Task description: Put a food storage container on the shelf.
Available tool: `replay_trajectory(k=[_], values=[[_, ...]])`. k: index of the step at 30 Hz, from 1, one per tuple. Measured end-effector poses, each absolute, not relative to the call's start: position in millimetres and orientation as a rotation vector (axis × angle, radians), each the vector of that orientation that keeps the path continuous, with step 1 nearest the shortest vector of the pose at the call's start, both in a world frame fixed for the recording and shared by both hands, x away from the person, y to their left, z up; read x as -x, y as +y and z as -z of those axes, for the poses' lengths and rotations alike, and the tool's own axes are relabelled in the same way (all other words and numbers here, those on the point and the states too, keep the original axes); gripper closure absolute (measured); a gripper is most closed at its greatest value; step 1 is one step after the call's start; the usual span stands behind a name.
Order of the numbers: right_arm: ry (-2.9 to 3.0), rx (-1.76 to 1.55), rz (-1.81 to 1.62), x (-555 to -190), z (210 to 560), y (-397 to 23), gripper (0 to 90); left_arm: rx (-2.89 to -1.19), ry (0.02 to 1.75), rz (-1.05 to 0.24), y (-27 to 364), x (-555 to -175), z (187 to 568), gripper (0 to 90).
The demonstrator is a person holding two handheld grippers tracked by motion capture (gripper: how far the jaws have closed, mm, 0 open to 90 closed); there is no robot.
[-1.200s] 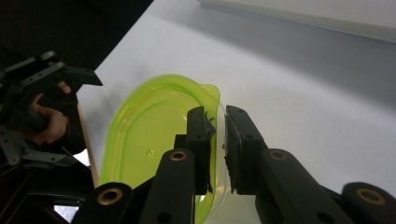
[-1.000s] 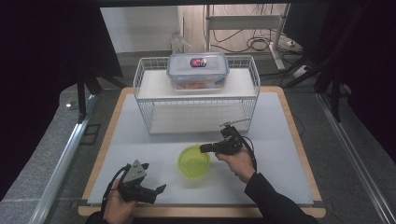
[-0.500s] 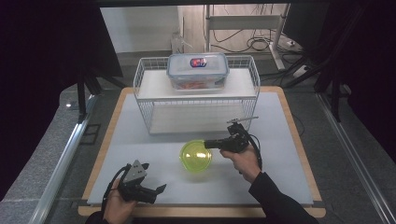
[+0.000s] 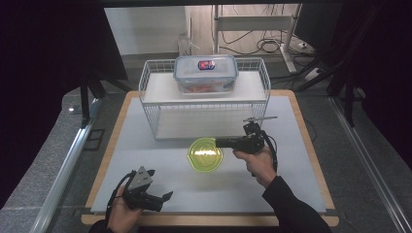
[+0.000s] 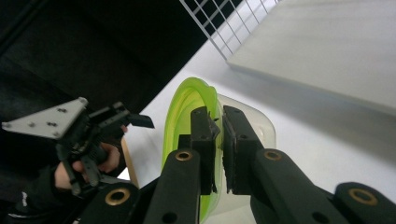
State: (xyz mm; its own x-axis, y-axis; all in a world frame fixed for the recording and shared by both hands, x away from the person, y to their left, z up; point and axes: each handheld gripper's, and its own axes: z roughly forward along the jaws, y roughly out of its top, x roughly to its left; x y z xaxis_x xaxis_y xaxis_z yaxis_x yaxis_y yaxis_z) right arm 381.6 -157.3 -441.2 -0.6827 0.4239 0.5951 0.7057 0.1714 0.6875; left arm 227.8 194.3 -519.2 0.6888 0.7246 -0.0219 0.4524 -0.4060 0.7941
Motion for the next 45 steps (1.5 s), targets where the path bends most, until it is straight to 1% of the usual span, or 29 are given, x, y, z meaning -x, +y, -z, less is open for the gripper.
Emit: replay_trajectory(k=[18, 45], values=[[-2.153, 1.07, 1.63, -388, 395, -168, 84.0, -2.069, 0.901, -0.416, 194, -228, 519, 1.6], [-1.987, 1.11, 1.777, -418, 329, -178, 84.0, -2.07, 0.898, -0.413, 194, -229, 520, 1.6]])
